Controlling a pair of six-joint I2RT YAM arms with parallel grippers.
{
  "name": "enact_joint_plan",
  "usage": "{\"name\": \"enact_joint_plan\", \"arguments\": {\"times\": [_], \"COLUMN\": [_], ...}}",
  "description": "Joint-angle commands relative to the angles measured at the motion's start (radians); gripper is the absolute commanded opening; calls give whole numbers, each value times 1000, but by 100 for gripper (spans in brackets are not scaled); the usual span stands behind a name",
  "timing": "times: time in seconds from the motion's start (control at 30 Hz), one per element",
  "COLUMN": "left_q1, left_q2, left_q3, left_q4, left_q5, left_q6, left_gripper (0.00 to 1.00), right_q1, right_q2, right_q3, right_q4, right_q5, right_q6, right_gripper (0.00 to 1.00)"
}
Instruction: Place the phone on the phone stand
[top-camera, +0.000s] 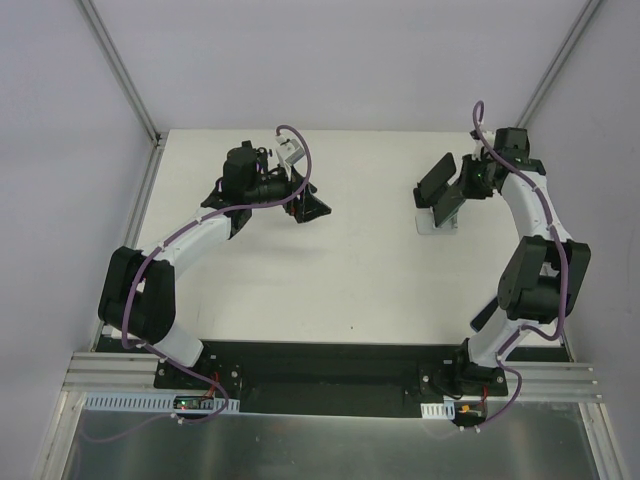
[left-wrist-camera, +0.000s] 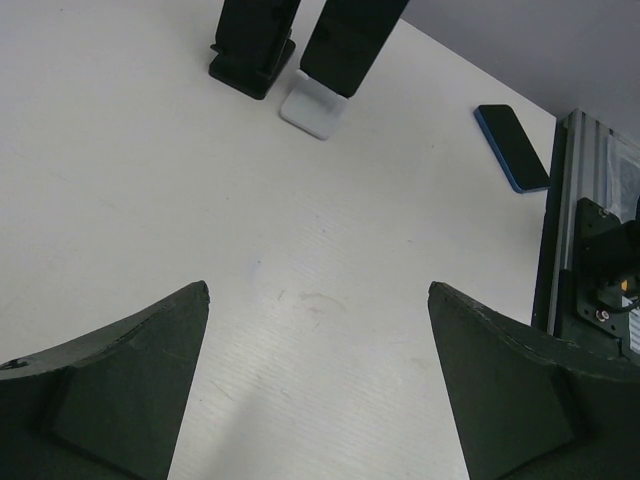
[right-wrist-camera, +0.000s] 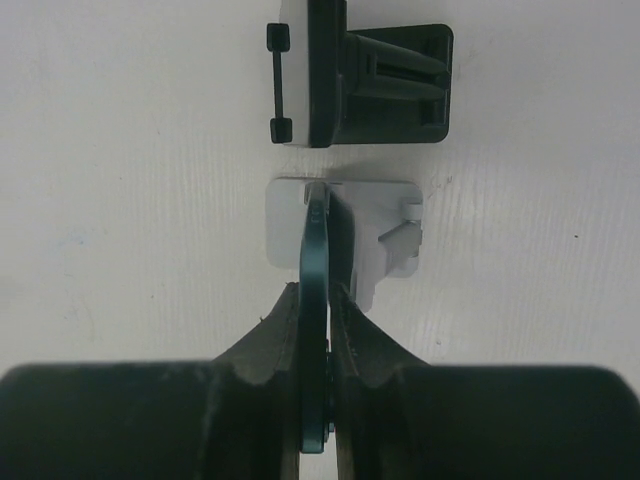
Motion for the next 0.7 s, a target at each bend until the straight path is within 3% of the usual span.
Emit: {"name": "enact_joint_plan", "arguments": {"times": [0.0, 0.17, 0.27, 0.43, 0.57, 0.63, 0.67], "left_q1": [6, 6, 6, 6, 6, 6, 8], "left_q2": [-3, -3, -9, -14, -8, -5, -9], "left_q3": [10, -3, -3, -15, -13, -15, -18], "left_q4": [55, 87, 101, 112, 135, 136, 132], "left_q5": [37, 54, 63, 69, 102, 97, 81], "left_q6": [-6, -30, -36, -44, -59, -63, -60], "left_gripper": [89, 89, 89, 89, 89, 89, 89], "right_q1": [-45, -66, -66, -66, -65, -65, -63], "right_q2": [-3, 6, -2, 6, -20, -39, -57], "right_q3": [-66, -91, -103, -115, -114, -120, -122], "right_q4": [88, 140, 151, 150, 104, 102, 104], "right_q5": [-244, -366, -361, -364, -277, -257, -252], "right_q6": [69, 120, 119, 128, 111, 128, 131], "right_gripper": [0, 0, 1, 13, 55, 67, 90]}}
